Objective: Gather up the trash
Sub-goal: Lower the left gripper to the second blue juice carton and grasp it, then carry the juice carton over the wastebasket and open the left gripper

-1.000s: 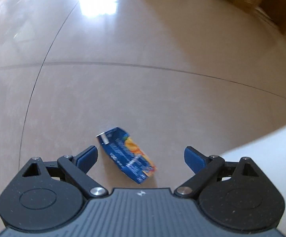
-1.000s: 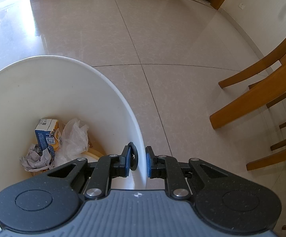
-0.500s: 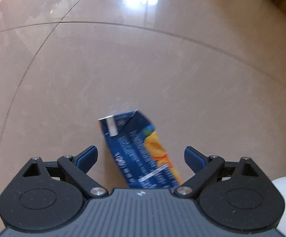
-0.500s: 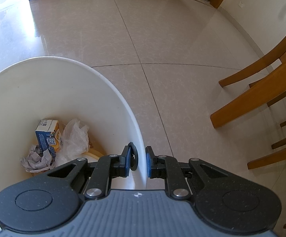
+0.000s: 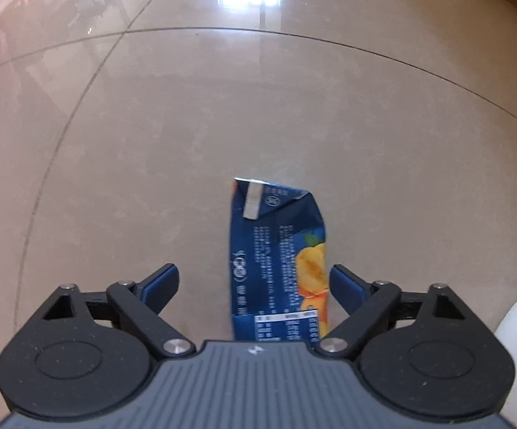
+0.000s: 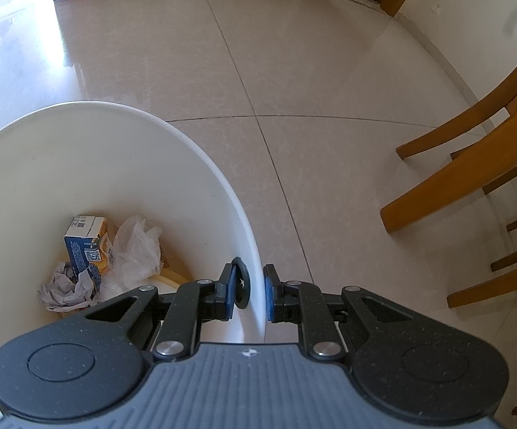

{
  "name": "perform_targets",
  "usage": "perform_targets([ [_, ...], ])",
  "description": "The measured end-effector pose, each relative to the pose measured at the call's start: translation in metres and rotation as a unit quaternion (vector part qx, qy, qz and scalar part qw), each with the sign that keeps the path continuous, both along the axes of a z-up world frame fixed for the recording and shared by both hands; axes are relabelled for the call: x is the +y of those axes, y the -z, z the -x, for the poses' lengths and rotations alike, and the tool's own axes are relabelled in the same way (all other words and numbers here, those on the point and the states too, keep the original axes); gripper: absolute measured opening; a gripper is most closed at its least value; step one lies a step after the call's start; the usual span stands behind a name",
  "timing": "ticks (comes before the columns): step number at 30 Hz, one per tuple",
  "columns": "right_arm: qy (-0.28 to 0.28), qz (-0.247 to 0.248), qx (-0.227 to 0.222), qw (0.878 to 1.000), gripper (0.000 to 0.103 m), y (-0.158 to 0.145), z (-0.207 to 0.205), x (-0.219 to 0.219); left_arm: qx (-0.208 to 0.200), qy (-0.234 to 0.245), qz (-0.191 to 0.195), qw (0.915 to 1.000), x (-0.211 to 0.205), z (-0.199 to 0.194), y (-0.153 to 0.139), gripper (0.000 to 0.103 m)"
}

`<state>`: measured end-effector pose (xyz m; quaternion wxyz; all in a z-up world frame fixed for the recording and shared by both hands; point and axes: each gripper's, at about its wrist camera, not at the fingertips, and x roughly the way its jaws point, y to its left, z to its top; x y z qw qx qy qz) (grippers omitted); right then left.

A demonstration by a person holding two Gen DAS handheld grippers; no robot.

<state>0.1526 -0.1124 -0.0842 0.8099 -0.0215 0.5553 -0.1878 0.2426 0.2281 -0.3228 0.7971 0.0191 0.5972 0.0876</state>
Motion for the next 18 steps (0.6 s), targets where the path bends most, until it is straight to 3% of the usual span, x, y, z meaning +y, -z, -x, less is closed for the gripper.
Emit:
perform_targets([
  [2, 0.002, -0.002, 0.000, 1.000, 0.019, 0.000, -0.001, 0.000, 0.004, 0.010, 0.001, 0.9999, -0.005, 0.000, 0.001, 0.060],
  [4, 0.003, -0.003, 0.000, 1.000, 0.019, 0.000, -0.001, -0.001, 0.009, 0.019, 0.002, 0.9998, -0.009, 0.001, 0.003, 0.054],
  [13, 0.002, -0.001, 0.000, 1.000, 0.019, -0.001, -0.002, -0.002, -0.004, 0.085, 0.001, 0.9964, -0.020, 0.019, -0.020, 0.052],
  [18, -0.002, 0.005, 0.000, 1.000, 0.020, 0.000, -0.001, 0.001, 0.001, 0.159, -0.007, 0.9873, -0.027, 0.037, -0.047, 0.051],
])
